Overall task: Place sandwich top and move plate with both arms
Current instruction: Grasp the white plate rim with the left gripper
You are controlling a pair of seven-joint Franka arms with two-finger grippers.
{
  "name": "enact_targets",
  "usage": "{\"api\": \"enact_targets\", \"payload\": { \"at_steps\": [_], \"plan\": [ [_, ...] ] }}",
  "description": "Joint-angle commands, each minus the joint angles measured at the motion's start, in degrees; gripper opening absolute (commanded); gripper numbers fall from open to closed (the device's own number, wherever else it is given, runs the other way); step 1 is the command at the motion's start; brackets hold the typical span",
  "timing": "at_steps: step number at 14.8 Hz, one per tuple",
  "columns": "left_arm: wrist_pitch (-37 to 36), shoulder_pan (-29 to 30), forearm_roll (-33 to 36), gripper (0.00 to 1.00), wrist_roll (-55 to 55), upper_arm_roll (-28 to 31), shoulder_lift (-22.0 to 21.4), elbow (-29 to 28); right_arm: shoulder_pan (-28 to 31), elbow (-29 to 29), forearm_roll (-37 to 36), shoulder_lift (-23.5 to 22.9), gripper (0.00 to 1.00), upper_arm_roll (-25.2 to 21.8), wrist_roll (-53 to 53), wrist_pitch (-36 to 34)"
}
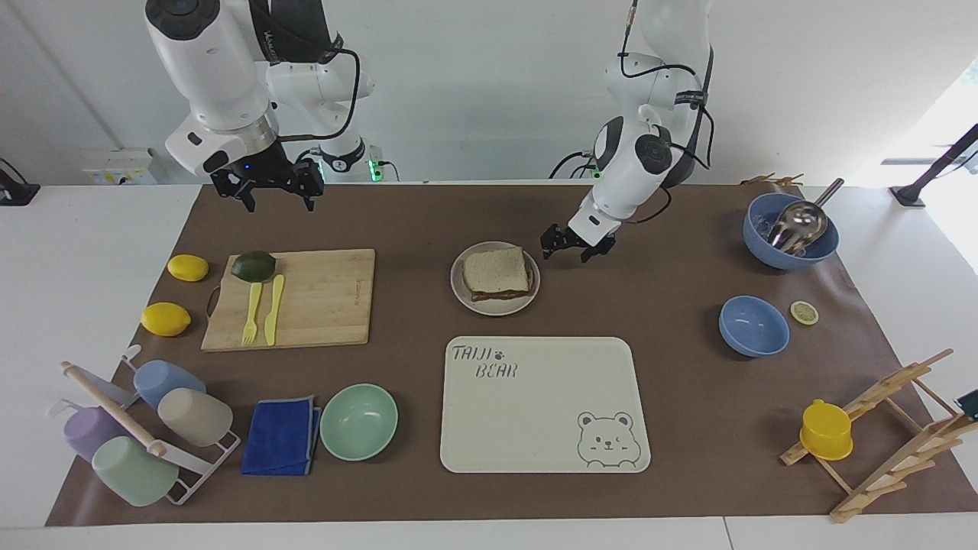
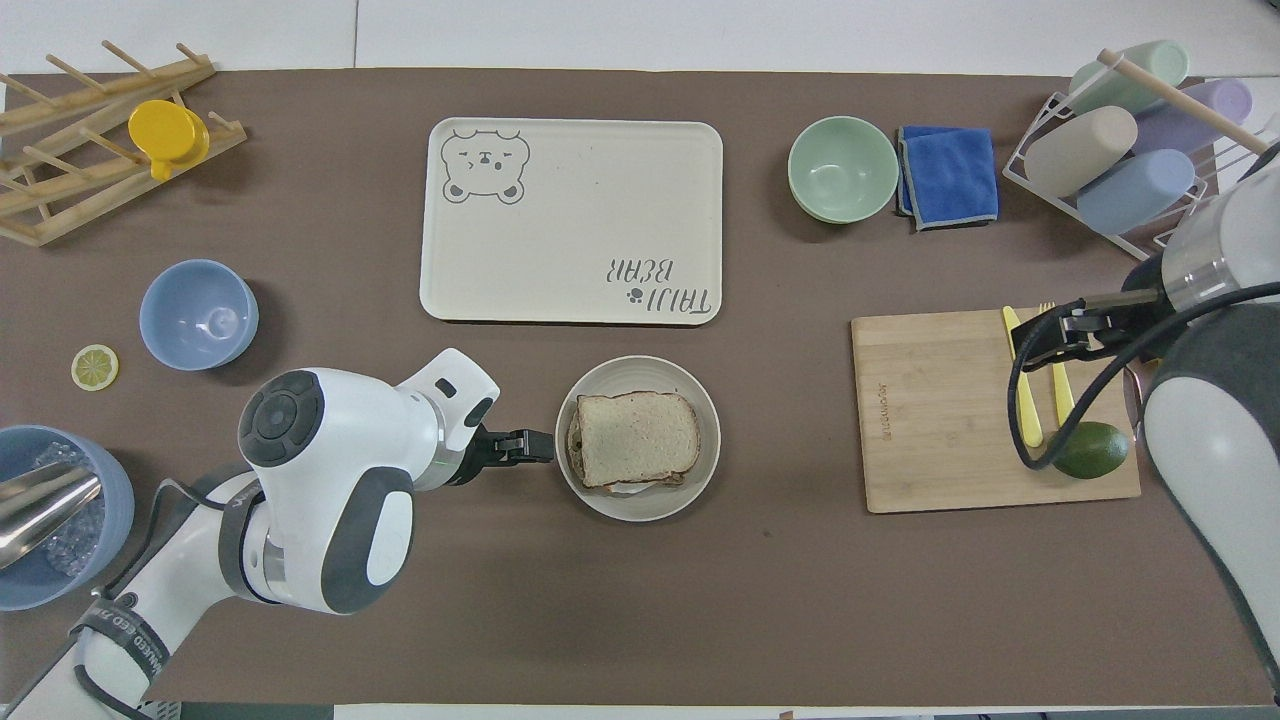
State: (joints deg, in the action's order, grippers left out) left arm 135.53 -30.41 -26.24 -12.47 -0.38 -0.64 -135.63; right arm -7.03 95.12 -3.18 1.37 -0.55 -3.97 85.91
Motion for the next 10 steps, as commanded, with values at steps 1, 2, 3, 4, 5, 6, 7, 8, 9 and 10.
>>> {"api": "enact_targets", "payload": {
  "at_steps": [1, 2, 3, 4, 5, 6, 7, 8, 9, 10],
  "plan": [
    [4.4, -2.9, -2.7, 0.92, -0.7, 0.9, 1.5, -1.0, 2.2, 1.7, 1.5, 1.4, 1.0, 0.6, 0.5, 0.7],
    [4.5, -3.0, -2.7, 0.88, -0.7, 0.9, 1.7, -1.0, 2.9, 1.7, 1.5, 1.4, 1.0, 0.6, 0.5, 0.8],
    [4.6, -3.2, -2.7, 0.83, -0.7, 0.9, 1.8, -1.0, 3.5, 1.7, 1.6, 1.4, 1.0, 0.6, 0.6, 0.9],
    [4.6, -3.4, -2.7, 0.79, -0.6, 0.9, 2.1, -1.0, 4.1, 1.3, 1.5, 1.4, 1.0, 0.6, 0.9, 1.3],
    [5.1, -4.2, -2.7, 0.77, -0.6, 0.9, 2.8, -1.0, 4.5, 1.4, 1.5, 1.4, 1.0, 0.6, 1.0, 0.8],
    [5.7, -4.3, -2.7, 0.77, -0.6, 0.9, 3.1, -0.9, 5.4, 1.3, 1.5, 1.4, 1.0, 0.6, 1.6, 0.7],
    [6.2, -4.4, -2.8, 0.75, -0.6, 0.9, 3.4, -0.9, 6.2, 1.2, 1.5, 1.4, 1.0, 0.7, 3.1, 0.6],
    [6.5, -4.8, -3.1, 0.73, -0.6, 0.8, 3.8, -0.9, 6.3, 0.8, 1.5, 1.3, 1.0, 0.8, 4.0, 0.5],
    [7.0, -5.3, -4.1, 0.73, -0.6, 0.9, 4.2, -0.8, 6.4, 0.8, 1.5, 1.3, 1.0, 1.0, 4.1, 0.5],
    [7.8, -5.7, -4.3, 0.7, -0.6, 0.9, 4.6, -0.8, 6.4, 0.8, 1.4, 1.3, 1.0, 1.3, 4.1, 0.5]
  ]
}}
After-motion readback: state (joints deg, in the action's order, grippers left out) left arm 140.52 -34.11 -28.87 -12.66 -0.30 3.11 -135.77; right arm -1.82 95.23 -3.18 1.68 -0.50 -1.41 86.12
